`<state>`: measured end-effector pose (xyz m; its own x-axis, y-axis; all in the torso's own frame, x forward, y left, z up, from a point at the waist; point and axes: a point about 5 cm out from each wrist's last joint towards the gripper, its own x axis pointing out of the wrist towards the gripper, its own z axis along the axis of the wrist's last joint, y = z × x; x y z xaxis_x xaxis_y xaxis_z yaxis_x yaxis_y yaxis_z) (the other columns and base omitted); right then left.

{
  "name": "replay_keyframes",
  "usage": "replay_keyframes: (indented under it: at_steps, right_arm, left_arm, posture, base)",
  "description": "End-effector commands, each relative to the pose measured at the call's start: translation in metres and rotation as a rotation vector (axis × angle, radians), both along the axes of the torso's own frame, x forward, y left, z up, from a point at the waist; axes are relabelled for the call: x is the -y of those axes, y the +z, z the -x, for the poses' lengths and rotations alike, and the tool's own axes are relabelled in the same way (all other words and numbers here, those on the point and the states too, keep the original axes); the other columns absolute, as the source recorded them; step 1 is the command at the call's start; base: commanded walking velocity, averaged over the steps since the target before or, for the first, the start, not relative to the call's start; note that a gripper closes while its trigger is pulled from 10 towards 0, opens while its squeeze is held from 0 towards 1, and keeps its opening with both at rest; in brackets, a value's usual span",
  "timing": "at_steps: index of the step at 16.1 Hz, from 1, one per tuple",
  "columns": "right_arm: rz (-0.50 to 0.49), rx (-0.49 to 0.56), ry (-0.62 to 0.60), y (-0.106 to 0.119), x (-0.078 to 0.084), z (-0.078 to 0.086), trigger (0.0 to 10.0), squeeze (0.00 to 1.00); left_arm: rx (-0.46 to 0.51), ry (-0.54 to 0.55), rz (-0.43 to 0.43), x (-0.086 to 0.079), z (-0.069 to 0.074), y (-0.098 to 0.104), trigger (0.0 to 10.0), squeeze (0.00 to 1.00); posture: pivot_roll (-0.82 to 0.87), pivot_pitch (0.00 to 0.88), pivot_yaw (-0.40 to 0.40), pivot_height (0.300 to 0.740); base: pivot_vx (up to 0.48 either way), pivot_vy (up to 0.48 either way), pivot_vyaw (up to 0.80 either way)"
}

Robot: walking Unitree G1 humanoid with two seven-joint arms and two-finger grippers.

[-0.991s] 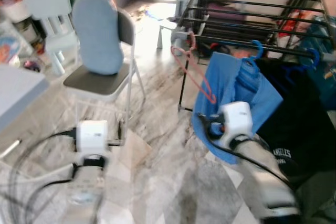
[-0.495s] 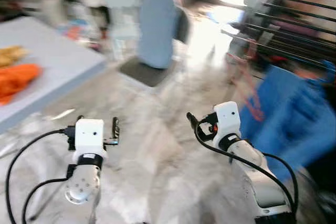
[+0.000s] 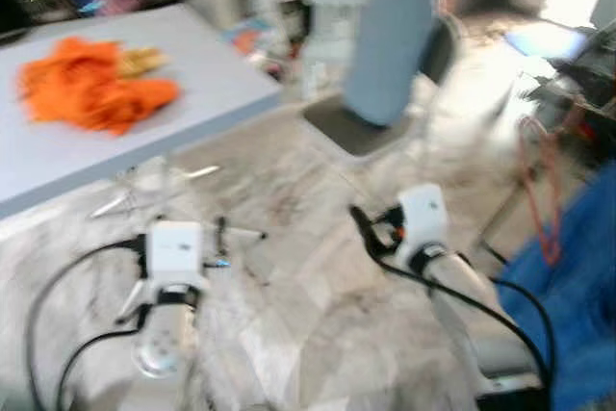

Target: Hang hanger

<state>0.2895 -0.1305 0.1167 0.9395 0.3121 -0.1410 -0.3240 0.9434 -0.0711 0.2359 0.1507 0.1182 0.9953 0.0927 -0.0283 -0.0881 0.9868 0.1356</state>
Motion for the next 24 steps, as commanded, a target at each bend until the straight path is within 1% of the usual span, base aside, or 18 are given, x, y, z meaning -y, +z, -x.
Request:
replay_keyframes:
  at_steps: [1, 5, 11, 19, 21, 24]
  right_arm:
    - [-0.017, 0.012, 0.006, 0.004, -0.0043, -0.0014, 10.0, 0.0]
    - [-0.02, 0.008, 0.0, 0.0029, -0.0029, 0.0005, 10.0, 0.0]
    - [-0.021, 0.006, 0.021, 0.0035, -0.006, -0.0003, 10.0, 0.0]
    - [-0.024, 0.004, 0.028, 0.0029, -0.0058, 0.0006, 10.0, 0.0]
    - [-0.036, 0.002, 0.026, 0.0031, -0.0057, 0.0006, 10.0, 0.0]
    - [-0.037, -0.001, 0.028, 0.0028, -0.0058, 0.0008, 10.0, 0.0]
  left_arm:
    - [0.001, 0.013, -0.01, -0.006, -0.0007, 0.0011, 10.0, 0.0]
    - [-0.001, 0.002, -0.018, -0.006, -0.0024, 0.001, 10.0, 0.0]
    - [-0.009, 0.013, -0.008, -0.0058, -0.0009, -0.0004, 10.0, 0.0]
    - [-0.024, 0.002, 0.015, -0.0034, -0.0008, -0.0023, 10.0, 0.0]
    - [-0.024, 0.001, 0.019, -0.0028, -0.0012, -0.0021, 10.0, 0.0]
    - [-0.028, 0.007, 0.021, -0.0037, -0.0013, -0.0019, 10.0, 0.0]
  posture:
    - [-0.03, 0.053, 0.006, 0.74]
    - [-0.03, 0.055, 0.012, 0.74]
    - [-0.02, 0.054, 0.002, 0.74]
    - [-0.02, 0.056, 0.004, 0.74]
    - [-0.02, 0.061, 0.004, 0.74]
    - [-0.02, 0.068, 0.003, 0.74]
  base:
    - [0.0, 0.0, 0.8]
    - [0.0, 0.0, 0.8]
    - [0.0, 0.0, 0.8]
    - [0.0, 0.0, 0.8]
    - [0.0, 0.0, 0.0]
    - [0.0, 0.329, 0.0]
